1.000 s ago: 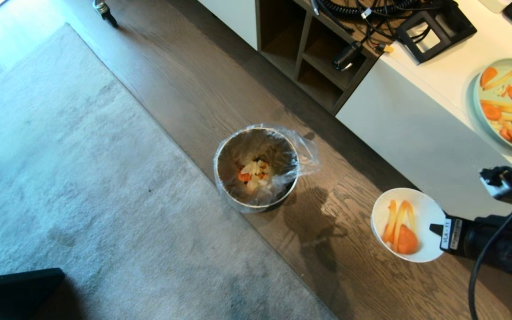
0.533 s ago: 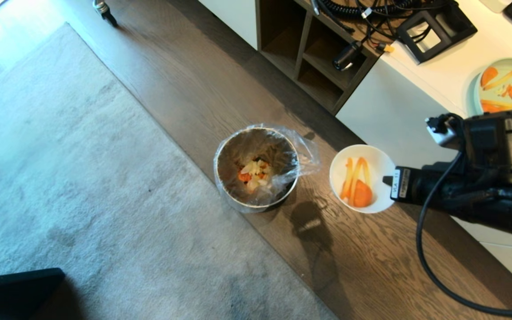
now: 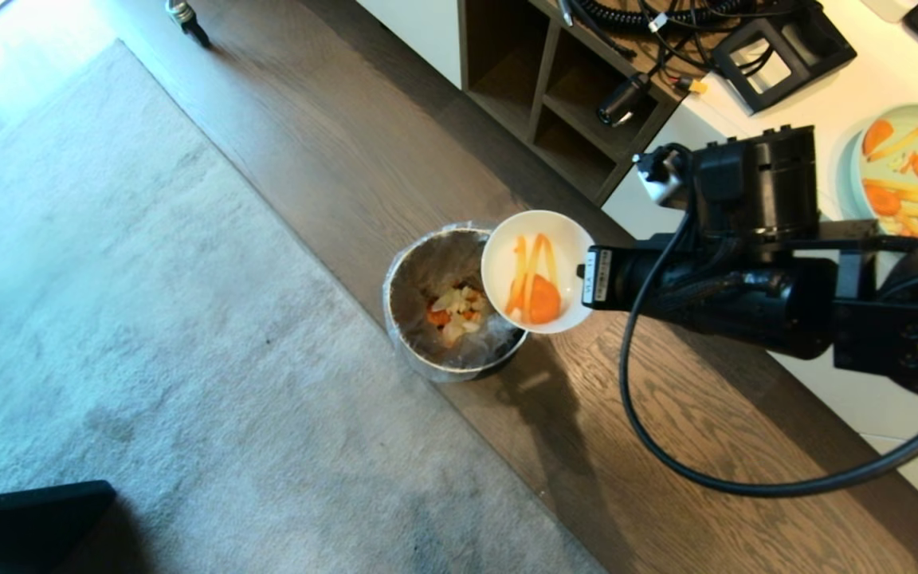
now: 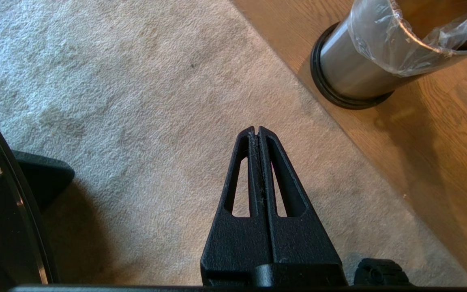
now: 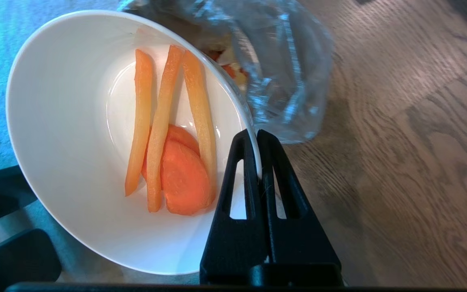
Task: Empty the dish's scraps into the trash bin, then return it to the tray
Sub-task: Move the bowl over the trash can, then pour the leftover food from the bowl into the trash can
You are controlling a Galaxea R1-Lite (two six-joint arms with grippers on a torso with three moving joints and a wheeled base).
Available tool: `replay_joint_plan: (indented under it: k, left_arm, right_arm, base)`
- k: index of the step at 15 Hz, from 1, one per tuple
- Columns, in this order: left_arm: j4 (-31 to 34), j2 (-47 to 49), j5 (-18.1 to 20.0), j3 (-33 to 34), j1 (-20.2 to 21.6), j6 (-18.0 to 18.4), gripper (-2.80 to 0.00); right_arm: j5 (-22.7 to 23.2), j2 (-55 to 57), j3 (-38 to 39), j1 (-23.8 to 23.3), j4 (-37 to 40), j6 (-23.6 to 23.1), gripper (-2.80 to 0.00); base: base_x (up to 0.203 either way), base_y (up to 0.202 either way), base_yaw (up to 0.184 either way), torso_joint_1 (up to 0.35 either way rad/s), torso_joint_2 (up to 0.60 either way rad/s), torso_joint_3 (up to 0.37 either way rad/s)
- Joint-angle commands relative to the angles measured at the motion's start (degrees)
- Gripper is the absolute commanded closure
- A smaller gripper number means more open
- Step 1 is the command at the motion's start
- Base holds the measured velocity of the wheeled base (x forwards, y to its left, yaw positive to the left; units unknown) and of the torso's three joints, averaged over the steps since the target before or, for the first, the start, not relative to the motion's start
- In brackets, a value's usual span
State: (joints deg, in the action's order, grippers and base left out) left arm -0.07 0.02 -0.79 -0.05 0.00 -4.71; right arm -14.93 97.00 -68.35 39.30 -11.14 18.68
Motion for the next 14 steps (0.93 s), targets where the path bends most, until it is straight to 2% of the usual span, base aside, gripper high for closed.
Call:
replay_joint_plan:
  k: [1,5,8,9,14]
  left_arm:
    - [-0.01,-0.02,0.00,0.03,0.00,-0.04,0.00]
    - [-0.01,-0.02,0.00,-0.04,0.00,-0.13,0.00]
    - [-0.01,-0.02,0.00,0.05,0.00,-0.13,0.00]
    - [-0.01,-0.02,0.00,0.00,0.00,-0.13,0.00]
    - [-0.01,-0.02,0.00,-0.02,0.00,-0.13,0.00]
  right_arm:
    - [-0.09,3.31,-2.48,2.85,-1.40,-0.12,0.00]
    - [-0.01,5.10,-1.36,3.62,-10.30,-2.52,0.00]
    - [0.10,5.50,2.97,3.67,-19.39,-2.93,0.00]
    - [0.10,5.99,5.05,3.66,-23.23,-4.37,0.00]
    - [0.26,12.21,13.20,3.51,-45.00,-22.69,0.00]
  base:
    - [0.000,0.000,0.000,0.000,0.00,0.000]
    - [0.000,0.000,0.000,0.000,0.00,0.000]
    - [0.000,0.000,0.000,0.000,0.00,0.000]
    - [0.000,0.000,0.000,0.000,0.00,0.000]
    - [0.000,0.000,0.000,0.000,0.00,0.000]
